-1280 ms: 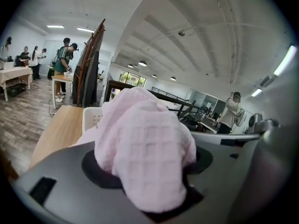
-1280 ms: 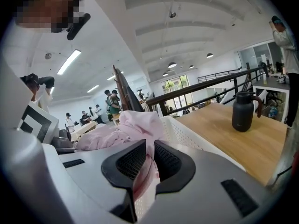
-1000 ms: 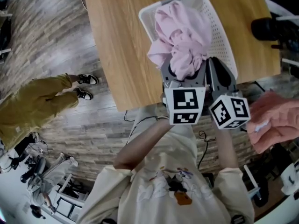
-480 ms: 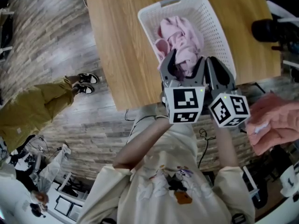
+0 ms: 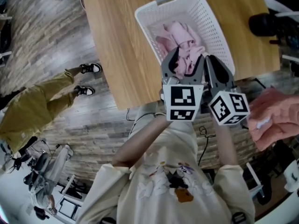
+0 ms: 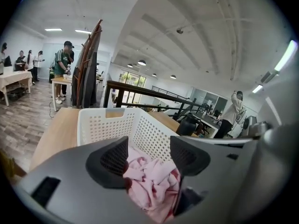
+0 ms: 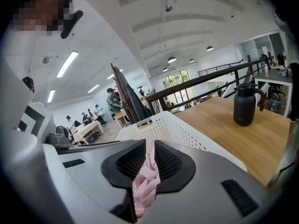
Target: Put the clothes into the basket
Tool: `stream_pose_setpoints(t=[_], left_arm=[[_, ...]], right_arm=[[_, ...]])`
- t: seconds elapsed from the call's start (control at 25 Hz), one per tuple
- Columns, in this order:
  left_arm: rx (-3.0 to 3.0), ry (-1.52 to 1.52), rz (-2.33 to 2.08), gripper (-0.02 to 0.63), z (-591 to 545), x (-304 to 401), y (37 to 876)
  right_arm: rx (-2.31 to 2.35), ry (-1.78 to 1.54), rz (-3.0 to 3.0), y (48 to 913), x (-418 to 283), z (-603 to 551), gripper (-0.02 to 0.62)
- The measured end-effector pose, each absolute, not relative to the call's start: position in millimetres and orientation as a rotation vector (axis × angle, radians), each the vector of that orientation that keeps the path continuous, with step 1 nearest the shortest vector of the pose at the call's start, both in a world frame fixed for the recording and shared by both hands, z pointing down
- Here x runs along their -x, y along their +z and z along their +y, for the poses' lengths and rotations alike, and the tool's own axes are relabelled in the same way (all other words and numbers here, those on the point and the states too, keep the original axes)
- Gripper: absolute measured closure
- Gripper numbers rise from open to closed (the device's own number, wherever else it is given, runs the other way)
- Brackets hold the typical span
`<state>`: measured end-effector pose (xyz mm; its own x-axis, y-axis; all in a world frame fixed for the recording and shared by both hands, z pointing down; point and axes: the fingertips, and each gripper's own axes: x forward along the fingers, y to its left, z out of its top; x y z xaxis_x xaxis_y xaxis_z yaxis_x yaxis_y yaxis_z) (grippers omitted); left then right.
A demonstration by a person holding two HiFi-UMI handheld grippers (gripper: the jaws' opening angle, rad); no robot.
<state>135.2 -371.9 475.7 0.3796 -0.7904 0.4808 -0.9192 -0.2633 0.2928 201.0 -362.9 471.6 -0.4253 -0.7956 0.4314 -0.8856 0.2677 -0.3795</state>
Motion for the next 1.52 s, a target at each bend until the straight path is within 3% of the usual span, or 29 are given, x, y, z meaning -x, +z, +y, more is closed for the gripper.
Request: stream_pose_setpoints(t=[0.44, 0.84, 1.52], left_arm=[[-2.137, 0.348, -1.404, 0.357, -358, -129, 475], [-2.107, 0.355, -1.449, 0.605, -332, -108, 467], [-2.156, 0.328, -1.388, 0.605, -255, -47, 439]], right_arm=[[-1.614, 0.844, -2.379, 465, -191, -352, 0.526], [-1.616, 0.836, -2.383, 458, -182, -329, 0.526], [-1.612, 0.685, -2.439, 418, -117, -272, 0.528]])
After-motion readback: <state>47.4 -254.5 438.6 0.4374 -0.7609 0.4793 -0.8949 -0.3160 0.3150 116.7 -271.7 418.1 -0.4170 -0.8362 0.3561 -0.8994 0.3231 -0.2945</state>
